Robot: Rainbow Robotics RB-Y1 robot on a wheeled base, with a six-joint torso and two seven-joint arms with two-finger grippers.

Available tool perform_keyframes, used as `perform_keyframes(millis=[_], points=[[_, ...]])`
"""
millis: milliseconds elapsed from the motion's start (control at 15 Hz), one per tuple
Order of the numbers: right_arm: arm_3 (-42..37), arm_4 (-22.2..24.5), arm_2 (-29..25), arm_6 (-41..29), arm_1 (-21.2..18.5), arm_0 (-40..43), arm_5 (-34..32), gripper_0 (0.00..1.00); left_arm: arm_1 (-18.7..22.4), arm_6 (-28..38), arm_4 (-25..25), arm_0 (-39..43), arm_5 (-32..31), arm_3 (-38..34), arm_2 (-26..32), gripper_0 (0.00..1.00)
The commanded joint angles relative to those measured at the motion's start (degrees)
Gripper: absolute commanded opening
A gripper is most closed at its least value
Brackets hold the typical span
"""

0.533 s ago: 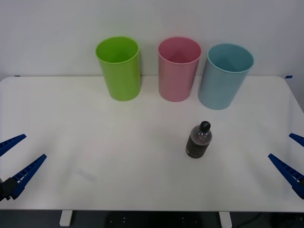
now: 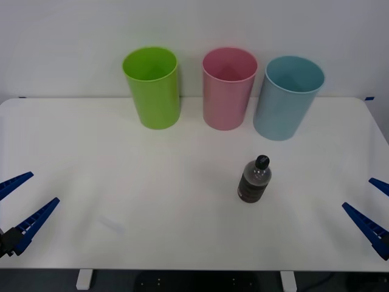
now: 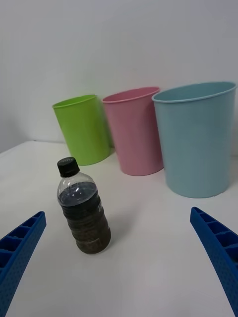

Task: Grasp the object on the table and drop it into the matching bin: aluminum can to the light blue bin, PET bottle to the pink bin.

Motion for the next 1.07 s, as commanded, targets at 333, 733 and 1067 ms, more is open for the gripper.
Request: perform_keyframes(millis=[333,733,1067], points=[[2.6,0.0,3.2,9.8,-1.0,0.5,1.0,1.0,0.0,0.0,0.0,0.0,0.0,0.0,0.0,1.0],[6.6,0.0,8.2,16.3,-1.2,-2.1,1.4,1.0,0.0,0.0,0.0,0.0,0.0,0.0,0.0,1.0],[12.7,0.0,13.2,20.6,-1.2,-7.5,1.8,1.0,0.0,0.0,0.0,0.0,0.0,0.0,0.0,1.0]])
